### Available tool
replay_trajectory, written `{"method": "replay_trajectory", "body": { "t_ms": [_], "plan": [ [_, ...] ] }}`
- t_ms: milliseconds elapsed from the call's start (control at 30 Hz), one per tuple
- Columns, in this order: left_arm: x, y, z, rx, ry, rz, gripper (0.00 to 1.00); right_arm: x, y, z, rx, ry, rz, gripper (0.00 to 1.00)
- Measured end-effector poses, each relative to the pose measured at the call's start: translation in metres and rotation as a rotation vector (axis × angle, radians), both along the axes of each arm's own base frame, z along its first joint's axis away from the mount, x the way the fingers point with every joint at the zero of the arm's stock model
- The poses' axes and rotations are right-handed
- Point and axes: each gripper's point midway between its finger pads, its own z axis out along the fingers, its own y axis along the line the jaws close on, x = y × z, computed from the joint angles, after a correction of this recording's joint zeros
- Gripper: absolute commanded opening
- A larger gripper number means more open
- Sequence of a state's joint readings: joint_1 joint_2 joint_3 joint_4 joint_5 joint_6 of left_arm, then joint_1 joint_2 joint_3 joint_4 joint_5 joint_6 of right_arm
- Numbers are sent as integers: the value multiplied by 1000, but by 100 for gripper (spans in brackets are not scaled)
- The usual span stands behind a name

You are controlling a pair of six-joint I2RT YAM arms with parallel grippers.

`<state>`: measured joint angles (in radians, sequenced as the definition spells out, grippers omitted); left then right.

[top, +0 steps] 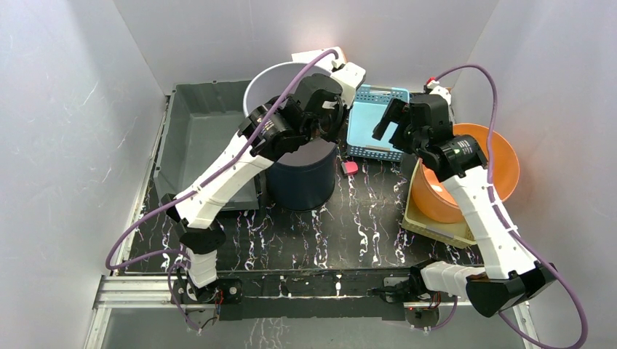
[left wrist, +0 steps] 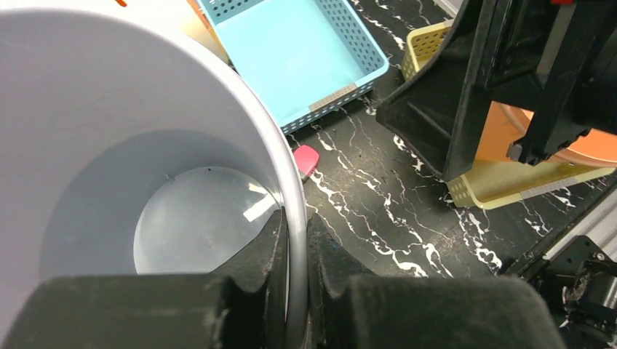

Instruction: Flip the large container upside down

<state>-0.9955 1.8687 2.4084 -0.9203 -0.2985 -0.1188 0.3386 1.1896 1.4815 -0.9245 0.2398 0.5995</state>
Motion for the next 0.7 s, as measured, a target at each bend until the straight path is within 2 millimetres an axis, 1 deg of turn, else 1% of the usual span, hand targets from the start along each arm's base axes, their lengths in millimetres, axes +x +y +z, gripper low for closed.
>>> {"method": "replay_trajectory", "body": {
  "t_ms": [133, 300, 367, 533, 600, 700],
  "plan": [
    [2, 4, 1, 14, -14, 13, 0, -2, 10, -14, 21, 37, 48, 98],
    [0, 8, 6, 26, -40, -4, 0, 0, 30, -17, 84, 46, 128, 98],
    [-3, 12, 11, 26, -51, -18, 0, -1, 38, -23, 113, 56, 155, 98],
    [-8, 24, 33, -2, -89, -27, 0, -4, 59, -40, 212, 98, 216, 98],
    [-9, 24, 42, -24, -103, -31, 0, -5, 66, -41, 249, 104, 235, 98],
    [-11, 23, 50, -43, -122, -44, 0, -4, 78, -35, 313, 92, 266, 98]
  ]
}}
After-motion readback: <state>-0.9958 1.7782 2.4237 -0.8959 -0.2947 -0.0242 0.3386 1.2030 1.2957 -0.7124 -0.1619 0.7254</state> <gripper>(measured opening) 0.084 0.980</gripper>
